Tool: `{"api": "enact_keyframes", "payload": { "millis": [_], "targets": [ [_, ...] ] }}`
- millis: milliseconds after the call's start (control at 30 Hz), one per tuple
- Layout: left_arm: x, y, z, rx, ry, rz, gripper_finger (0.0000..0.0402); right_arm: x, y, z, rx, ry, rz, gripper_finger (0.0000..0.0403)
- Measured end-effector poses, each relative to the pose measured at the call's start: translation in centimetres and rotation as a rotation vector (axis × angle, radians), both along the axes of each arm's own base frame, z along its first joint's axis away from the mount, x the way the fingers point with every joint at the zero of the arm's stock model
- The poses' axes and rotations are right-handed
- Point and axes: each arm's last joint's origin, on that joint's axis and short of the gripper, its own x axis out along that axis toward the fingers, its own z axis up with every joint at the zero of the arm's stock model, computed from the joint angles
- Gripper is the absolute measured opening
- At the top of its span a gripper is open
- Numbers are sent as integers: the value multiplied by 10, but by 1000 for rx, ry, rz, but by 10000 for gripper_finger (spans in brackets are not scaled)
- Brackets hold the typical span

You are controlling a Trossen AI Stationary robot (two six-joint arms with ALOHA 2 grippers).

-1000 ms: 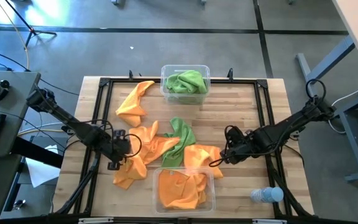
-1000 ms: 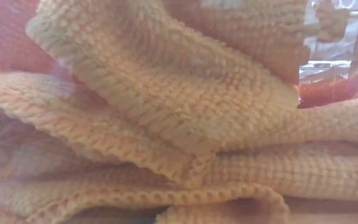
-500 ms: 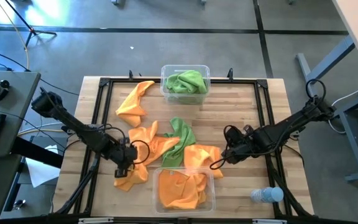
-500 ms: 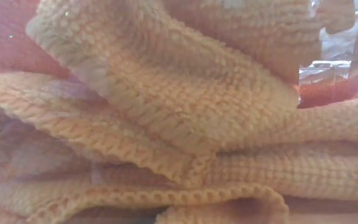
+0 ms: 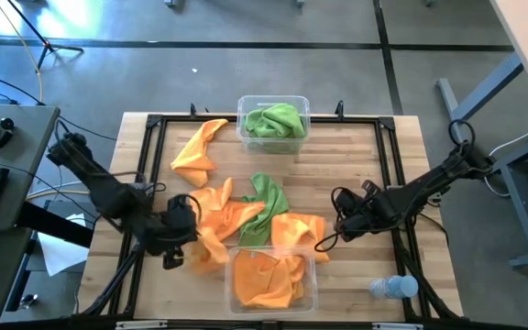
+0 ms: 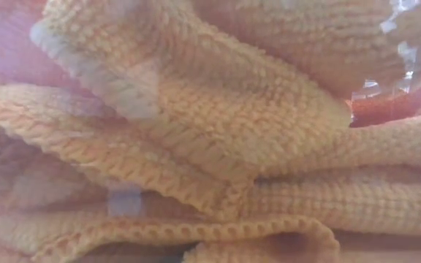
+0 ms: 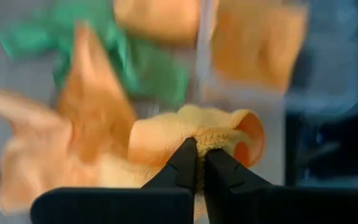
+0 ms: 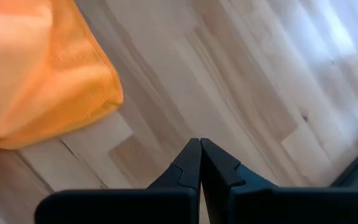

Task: Sort microfiber towel by color & place in baskets
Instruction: Put the yellow towel into the bottom transparent bin

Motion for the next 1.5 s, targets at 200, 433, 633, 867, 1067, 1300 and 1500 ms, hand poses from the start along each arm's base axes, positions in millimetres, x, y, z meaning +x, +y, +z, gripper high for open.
{"api": "enact_keyframes", "payload": {
  "millis": [200,433,633,867,1067,1300,1500],
  "targets": [
    [-5,-2,60,25,-244,3,0,-5,-1,-23,57,35,-6,0],
    [-2,-3,109,53,-554,14,0,-8,3,-28,55,32,4,0],
    [19,-19,134,114,-830,-54,0,-8,3,-28,41,31,21,0],
    [55,-42,123,79,-899,-53,0,-9,3,-28,38,35,27,0],
    [86,-66,92,53,-824,-55,0,-9,3,-28,39,33,27,0],
    [135,-86,29,19,-650,-22,0,-7,4,-28,45,19,24,0],
    [170,-91,-22,-77,-518,60,0,-6,4,-28,54,3,15,0]
  ]
}}
